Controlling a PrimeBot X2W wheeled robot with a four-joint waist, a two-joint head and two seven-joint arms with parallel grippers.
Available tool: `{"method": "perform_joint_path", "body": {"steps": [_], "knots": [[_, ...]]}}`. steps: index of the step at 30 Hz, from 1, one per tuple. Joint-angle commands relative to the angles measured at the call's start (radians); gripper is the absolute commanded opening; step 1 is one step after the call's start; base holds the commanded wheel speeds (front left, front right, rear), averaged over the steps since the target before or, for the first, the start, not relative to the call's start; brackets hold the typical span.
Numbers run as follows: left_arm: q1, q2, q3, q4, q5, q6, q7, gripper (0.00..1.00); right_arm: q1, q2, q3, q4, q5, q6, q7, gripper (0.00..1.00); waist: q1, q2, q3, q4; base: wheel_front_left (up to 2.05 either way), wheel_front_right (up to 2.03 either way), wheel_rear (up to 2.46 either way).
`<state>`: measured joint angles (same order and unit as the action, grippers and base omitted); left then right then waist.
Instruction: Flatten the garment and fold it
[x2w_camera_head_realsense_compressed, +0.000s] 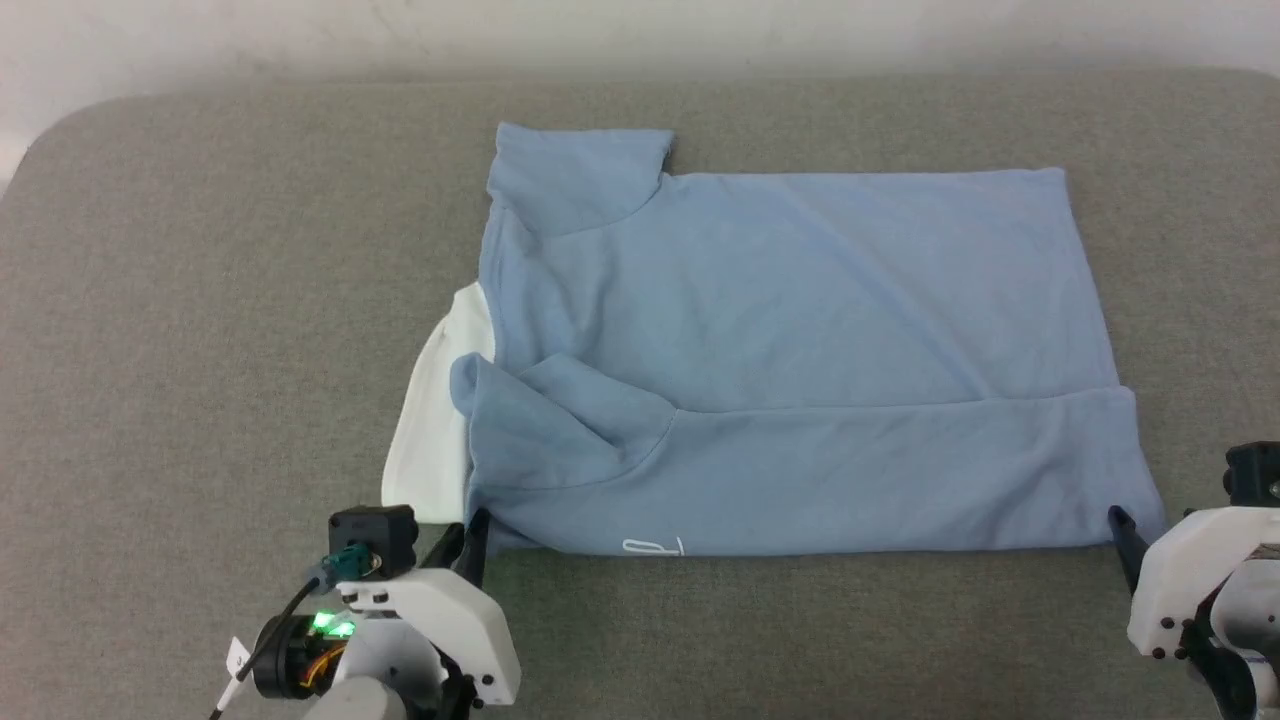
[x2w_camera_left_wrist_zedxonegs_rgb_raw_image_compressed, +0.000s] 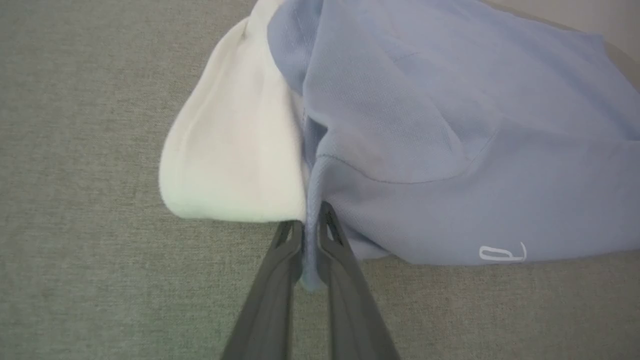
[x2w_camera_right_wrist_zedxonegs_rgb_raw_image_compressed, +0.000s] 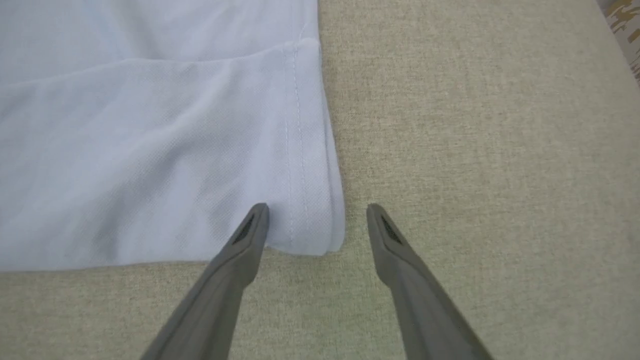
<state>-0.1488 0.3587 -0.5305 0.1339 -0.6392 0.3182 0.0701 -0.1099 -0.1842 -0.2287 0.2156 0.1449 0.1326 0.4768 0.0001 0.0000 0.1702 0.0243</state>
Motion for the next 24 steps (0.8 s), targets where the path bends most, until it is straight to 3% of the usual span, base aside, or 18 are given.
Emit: {"method": "perform_joint_path", "body": {"steps": [1, 7, 8, 9, 10, 16, 24], "knots": [[-0.003, 0.008, -0.002, -0.007, 0.008, 0.007, -0.003, 0.0, -0.014, 0.005, -0.004, 0.01, -0.009, -0.002, 0.003, 1.0, -0.0001, 0.0, 0.014, 0.012, 0.0, 0.0, 0.0], [-0.007, 0.017, -0.004, -0.032, 0.017, 0.015, -0.003, 0.0, -0.054, 0.017, -0.013, 0.126, -0.041, -0.002, -0.008, 1.0, -0.0001, 0.0, 0.045, 0.024, 0.0, 0.0, 0.0], [-0.008, 0.018, -0.005, -0.032, 0.017, 0.016, -0.002, 0.0, -0.057, 0.02, -0.011, 0.143, -0.04, -0.002, -0.011, 0.92, -0.0001, 0.0, 0.046, 0.025, 0.0, 0.0, 0.0], [-0.008, 0.019, -0.006, -0.03, 0.018, 0.017, -0.001, 0.0, -0.059, 0.022, -0.009, 0.157, -0.041, -0.002, -0.016, 0.28, -0.0001, 0.0, 0.046, 0.025, 0.0, 0.0, 0.0], [-0.008, 0.02, -0.006, -0.028, 0.018, 0.017, 0.0, 0.0, -0.062, 0.023, -0.007, 0.168, -0.042, -0.002, -0.023, 0.0, -0.0001, 0.0, 0.043, 0.024, 0.0, 0.0, 0.0], [0.018, 0.044, 0.011, -0.027, 0.0, 0.021, 0.005, 0.0, -0.059, 0.005, 0.009, 0.171, -0.034, -0.002, -0.066, 0.0, -0.0001, 0.0, -0.013, 0.012, 0.0, 0.0, 0.0], [0.109, 0.103, 0.018, -0.087, -0.027, 0.045, 0.062, 0.0, 0.046, -0.002, -0.017, 0.022, -0.022, -0.002, 0.001, 0.0, -0.0001, 0.0, -0.099, 0.002, 0.0, 0.0, 0.0]]}}
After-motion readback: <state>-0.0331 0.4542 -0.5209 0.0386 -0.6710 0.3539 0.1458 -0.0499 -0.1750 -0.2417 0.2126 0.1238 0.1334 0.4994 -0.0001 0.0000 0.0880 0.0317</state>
